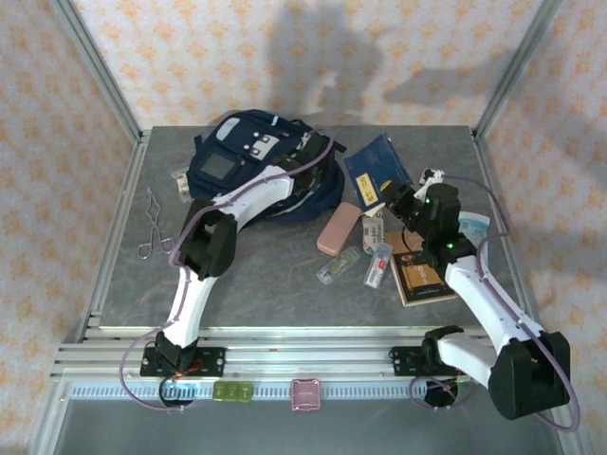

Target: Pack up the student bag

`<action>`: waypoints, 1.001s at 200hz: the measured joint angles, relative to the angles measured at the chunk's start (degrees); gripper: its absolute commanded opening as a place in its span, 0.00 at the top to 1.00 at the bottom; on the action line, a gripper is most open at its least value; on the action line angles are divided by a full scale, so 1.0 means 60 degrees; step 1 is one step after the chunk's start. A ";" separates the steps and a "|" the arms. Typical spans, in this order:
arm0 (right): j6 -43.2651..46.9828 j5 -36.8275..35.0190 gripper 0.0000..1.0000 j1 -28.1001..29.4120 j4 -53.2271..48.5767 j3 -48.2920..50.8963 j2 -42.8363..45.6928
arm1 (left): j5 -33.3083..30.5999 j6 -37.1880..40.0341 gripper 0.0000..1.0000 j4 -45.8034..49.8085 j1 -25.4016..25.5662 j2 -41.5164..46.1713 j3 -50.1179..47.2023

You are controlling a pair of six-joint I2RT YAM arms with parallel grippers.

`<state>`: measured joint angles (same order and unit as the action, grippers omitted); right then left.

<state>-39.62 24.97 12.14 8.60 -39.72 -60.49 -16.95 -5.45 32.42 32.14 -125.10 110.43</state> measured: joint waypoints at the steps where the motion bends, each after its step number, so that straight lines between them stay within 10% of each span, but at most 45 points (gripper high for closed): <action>1: -0.0004 0.0004 1.00 0.0000 0.0004 0.0000 -0.0011 | 0.0000 0.0000 1.00 0.0007 -0.0004 0.0029 0.0000; 200: -0.1195 0.3027 1.00 0.1508 0.2871 -0.2164 -0.5676 | 0.0787 0.0251 1.00 0.0594 -0.0670 0.3045 -0.0375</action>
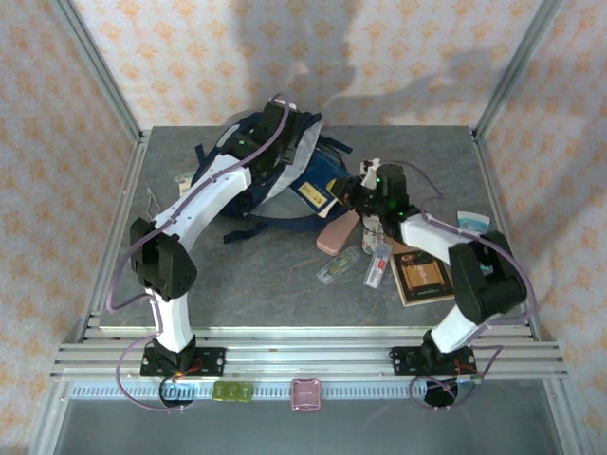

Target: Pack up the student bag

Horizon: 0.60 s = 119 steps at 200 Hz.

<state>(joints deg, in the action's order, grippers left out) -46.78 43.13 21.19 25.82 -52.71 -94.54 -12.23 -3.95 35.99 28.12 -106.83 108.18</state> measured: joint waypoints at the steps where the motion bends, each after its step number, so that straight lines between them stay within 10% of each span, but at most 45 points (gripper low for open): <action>1: -0.0004 0.0015 1.00 0.0011 0.0015 -0.0029 -0.0036 | 0.0004 0.0000 1.00 0.0004 -0.0004 0.0011 0.0000; 119: -0.1275 0.1078 1.00 0.1242 -0.2036 -0.9304 -0.7686 | 0.0692 -0.0011 1.00 0.0146 -0.0029 0.0313 0.0007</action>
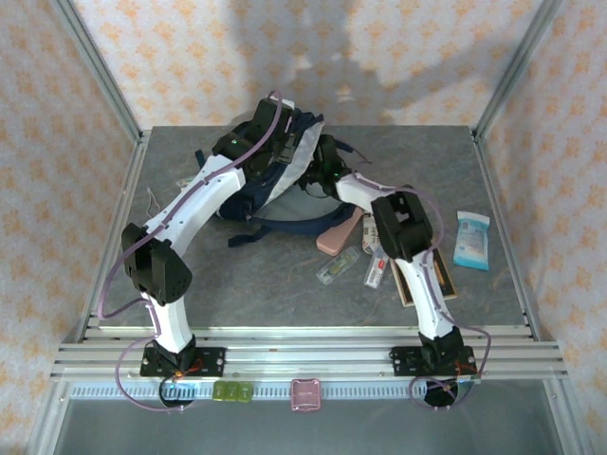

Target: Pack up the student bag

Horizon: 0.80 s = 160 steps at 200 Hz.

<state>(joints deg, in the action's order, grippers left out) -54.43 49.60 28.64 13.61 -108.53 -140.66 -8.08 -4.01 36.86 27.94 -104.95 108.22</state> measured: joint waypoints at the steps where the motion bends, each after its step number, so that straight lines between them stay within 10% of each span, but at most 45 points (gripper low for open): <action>1: 0.0000 0.0011 1.00 0.0004 -0.0036 -0.0076 -0.0098 | 0.0004 0.0004 1.00 0.0004 0.0000 0.0000 0.0000; 74: -0.0962 -0.0029 0.60 0.0310 -0.1282 -0.4113 -0.2765 | 0.0546 -0.0357 1.00 -0.0375 -0.0058 0.0244 -0.0845; 160: 0.0448 -0.1035 0.57 -0.0018 -0.2368 0.0095 0.0364 | 0.0732 -0.0612 1.00 -0.0980 -0.0186 0.0452 -0.1439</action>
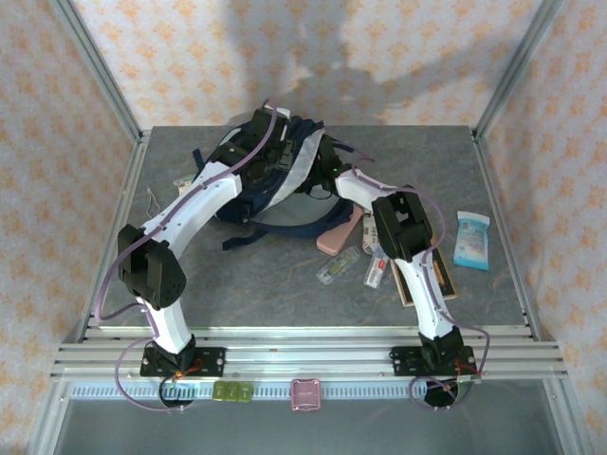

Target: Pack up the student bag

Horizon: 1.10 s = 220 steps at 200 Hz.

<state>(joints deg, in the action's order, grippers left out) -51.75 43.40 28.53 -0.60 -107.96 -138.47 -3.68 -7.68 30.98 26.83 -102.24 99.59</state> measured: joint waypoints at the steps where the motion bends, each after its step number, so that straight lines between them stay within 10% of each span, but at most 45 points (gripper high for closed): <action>1: 0.0000 -0.0007 0.57 0.0004 -0.0004 0.0000 0.0000 | 0.0007 0.0000 1.00 0.0000 0.0000 0.0000 -0.0004; 22: 0.0102 -0.0219 0.59 0.0004 -0.0098 0.0127 0.0007 | 0.0087 -0.0055 1.00 0.0000 0.0004 0.0000 -0.0040; 64: -0.0040 -0.0572 1.00 0.0004 -0.0018 0.0616 0.0160 | 0.0295 -0.0149 1.00 -0.0033 0.0004 0.0004 -0.0127; 126: -0.0845 -0.0408 1.00 0.0193 0.0783 -0.1020 -0.0951 | 0.0306 -0.0324 1.00 -0.0259 0.0000 0.0025 -0.0357; 159: -0.0943 -0.0313 0.67 0.0386 0.0976 -0.1770 -0.1701 | 0.0251 -0.0477 1.00 -0.0350 0.0004 0.0025 -0.0576; 220: 0.0182 -0.0601 0.55 0.0142 0.0688 0.2087 0.1246 | -0.0324 -0.0627 1.00 -0.0849 -0.0007 0.0109 -0.1137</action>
<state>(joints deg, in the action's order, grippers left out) -50.65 39.79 29.39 3.53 -95.44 -131.00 -5.63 -11.44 25.89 26.79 -101.58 92.77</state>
